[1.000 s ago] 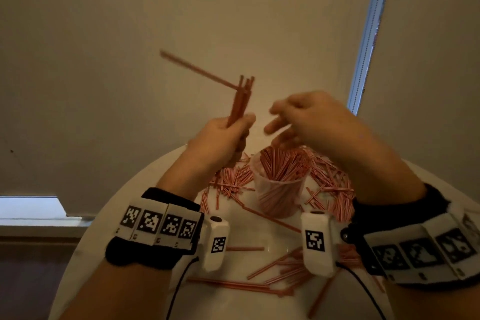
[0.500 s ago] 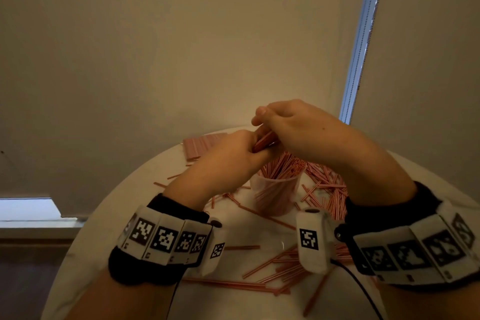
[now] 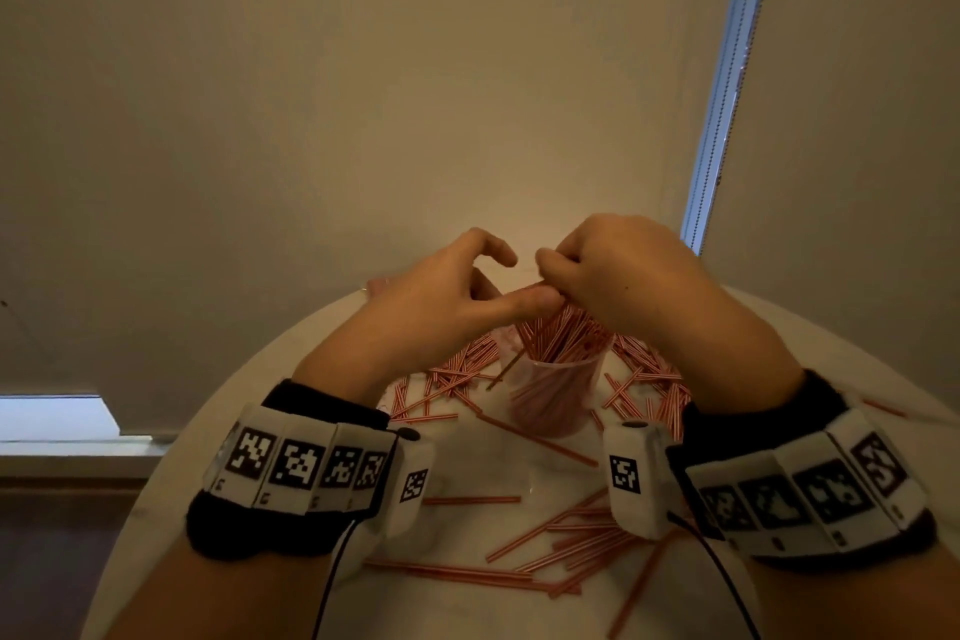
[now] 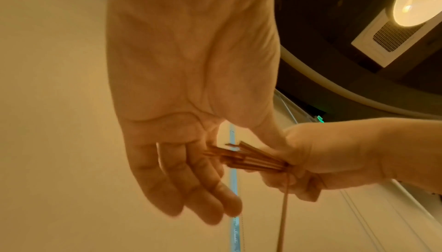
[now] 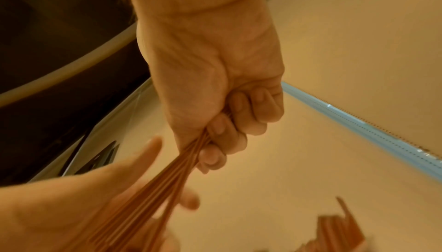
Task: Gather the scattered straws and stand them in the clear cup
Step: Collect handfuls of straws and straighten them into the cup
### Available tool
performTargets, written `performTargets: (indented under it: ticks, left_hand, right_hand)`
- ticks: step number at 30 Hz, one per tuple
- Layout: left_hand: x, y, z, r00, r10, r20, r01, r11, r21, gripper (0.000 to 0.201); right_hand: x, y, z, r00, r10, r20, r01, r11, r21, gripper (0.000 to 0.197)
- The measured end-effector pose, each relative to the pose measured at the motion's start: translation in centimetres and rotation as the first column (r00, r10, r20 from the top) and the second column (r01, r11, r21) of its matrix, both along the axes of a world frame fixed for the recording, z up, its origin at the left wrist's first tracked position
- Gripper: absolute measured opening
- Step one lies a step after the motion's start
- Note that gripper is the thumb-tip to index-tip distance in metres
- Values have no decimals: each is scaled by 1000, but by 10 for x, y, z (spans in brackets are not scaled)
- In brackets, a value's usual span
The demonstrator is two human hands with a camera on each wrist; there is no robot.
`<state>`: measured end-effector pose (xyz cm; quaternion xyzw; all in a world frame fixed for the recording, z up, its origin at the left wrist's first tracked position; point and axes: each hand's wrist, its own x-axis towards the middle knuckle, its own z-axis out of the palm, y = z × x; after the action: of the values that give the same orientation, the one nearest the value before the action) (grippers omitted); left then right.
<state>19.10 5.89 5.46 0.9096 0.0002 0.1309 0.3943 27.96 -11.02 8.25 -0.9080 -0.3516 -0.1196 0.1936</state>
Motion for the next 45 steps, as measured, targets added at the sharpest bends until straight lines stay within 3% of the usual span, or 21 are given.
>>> performTargets:
  ticks: [4, 9, 13, 18, 21, 24, 27, 31, 35, 38, 41, 45]
  left_hand:
    - [0, -7, -2, 998, -68, -4, 67, 985, -156, 57]
    - [9, -18, -7, 995, 10, 101, 7, 986, -165, 44]
    - [9, -17, -8, 993, 13, 115, 2, 991, -133, 55]
    - [8, -10, -6, 1000, 15, 3, -14, 982, -187, 65]
    - [3, -7, -7, 997, 59, -49, -68, 973, -220, 80]
    - [3, -9, -5, 997, 78, 18, -70, 956, -286, 76]
    - [6, -12, -4, 985, 60, 162, 26, 877, -479, 54]
    - [10, -14, -4, 946, 127, 298, 66, 825, -561, 26]
    - [13, -13, -5, 933, 235, 273, 60, 646, -761, 22]
    - [16, -15, -9, 947, 228, 225, 73, 530, -845, 20]
    - [20, -25, -16, 966, 150, 212, 90, 572, -815, 22]
    - [22, -23, -20, 972, 171, 164, -30, 776, -630, 29]
  right_hand:
    - [5, -10, 4, 1000, -6, -23, 8, 996, 94, 48]
    - [2, -4, 1, 999, 10, -44, -5, 993, 118, 49]
    - [1, -4, 2, 999, 42, -11, -39, 978, 206, 50]
    - [0, -3, 6, 993, -7, 115, -26, 958, 284, 48]
    - [-3, -4, 7, 988, -24, 153, -27, 946, 324, 50]
    - [-3, -6, 9, 989, -23, 144, -28, 938, 346, 51]
    - [-4, -8, 10, 995, 9, 100, -41, 945, 325, 49]
    - [-5, -7, 11, 997, 52, 51, -68, 918, 392, 39]
    - [-2, -8, 11, 982, 157, -108, -56, 780, 624, 37]
    - [-2, -8, 10, 892, 322, -318, 4, 697, 718, 48]
    - [1, -7, 7, 843, 419, -336, -7, 634, 773, 39]
    - [6, -13, 8, 891, 362, -274, -39, 662, 748, 28]
